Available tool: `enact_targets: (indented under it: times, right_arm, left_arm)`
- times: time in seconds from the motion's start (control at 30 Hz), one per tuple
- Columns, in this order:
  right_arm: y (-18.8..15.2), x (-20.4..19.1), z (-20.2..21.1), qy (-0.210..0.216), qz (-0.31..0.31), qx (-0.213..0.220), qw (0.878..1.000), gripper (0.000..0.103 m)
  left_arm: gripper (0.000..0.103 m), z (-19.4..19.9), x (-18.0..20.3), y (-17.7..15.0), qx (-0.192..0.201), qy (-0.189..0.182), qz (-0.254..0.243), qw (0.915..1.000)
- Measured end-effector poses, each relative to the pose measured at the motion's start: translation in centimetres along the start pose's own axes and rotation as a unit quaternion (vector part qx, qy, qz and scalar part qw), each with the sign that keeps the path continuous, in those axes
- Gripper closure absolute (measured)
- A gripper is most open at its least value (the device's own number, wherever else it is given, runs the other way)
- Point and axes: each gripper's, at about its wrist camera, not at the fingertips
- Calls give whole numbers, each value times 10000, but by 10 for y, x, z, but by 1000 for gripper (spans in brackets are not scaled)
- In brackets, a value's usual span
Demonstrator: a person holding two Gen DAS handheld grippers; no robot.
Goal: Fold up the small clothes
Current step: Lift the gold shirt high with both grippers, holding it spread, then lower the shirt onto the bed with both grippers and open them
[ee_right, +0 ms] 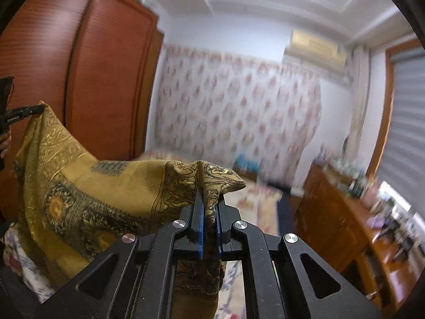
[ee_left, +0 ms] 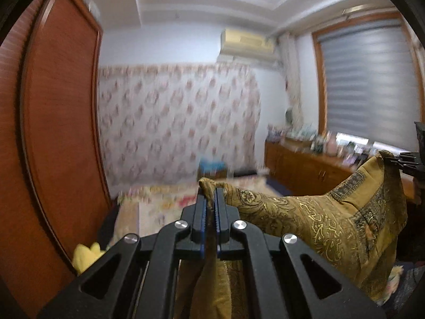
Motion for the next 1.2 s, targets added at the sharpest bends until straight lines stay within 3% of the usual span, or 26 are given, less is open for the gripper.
enact_targets:
  times: [0.1, 0.2, 0.4, 0.77, 0.87, 1.0, 1.2]
  right_arm:
    - [-32, 4, -69, 96, -95, -460, 9988, 99]
    - [-63, 12, -145, 162, -257, -1083, 9937, 99]
    - [-91, 36, -214, 278, -646, -1552, 9854, 99]
    - [-107, 44, -262, 353, -900, -1870, 9776, 99]
    - [-112, 43, -266, 313, -924, -1896, 9770, 89]
    - [-119, 38, -260, 161, -810, -1916, 9780, 69]
    - [-137, 31, -233, 64, -792, -2070, 9751, 58]
  left_arm:
    - [101, -79, -7, -41, -648, 45, 94, 9978]
    - [101, -134, -6, -73, -1243, -85, 329, 9917]
    - [101, -191, 6, -100, -1654, 69, 296, 9857]
    - [100, -230, -9, -114, -2228, 105, 211, 9746]
    - [98, -234, -7, -122, -2449, 30, 117, 9695]
    - [86, -220, -4, -137, -2548, 66, -43, 9670]
    - [81, -184, -6, -167, -2713, 99, 93, 9624]
Point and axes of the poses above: each gripper's, at about its wrist camera, not at the fingertips, and z roughly against the way its jaws point, x to its right, y to its top, and after that the axes turned 1 degree about -x, right-handed
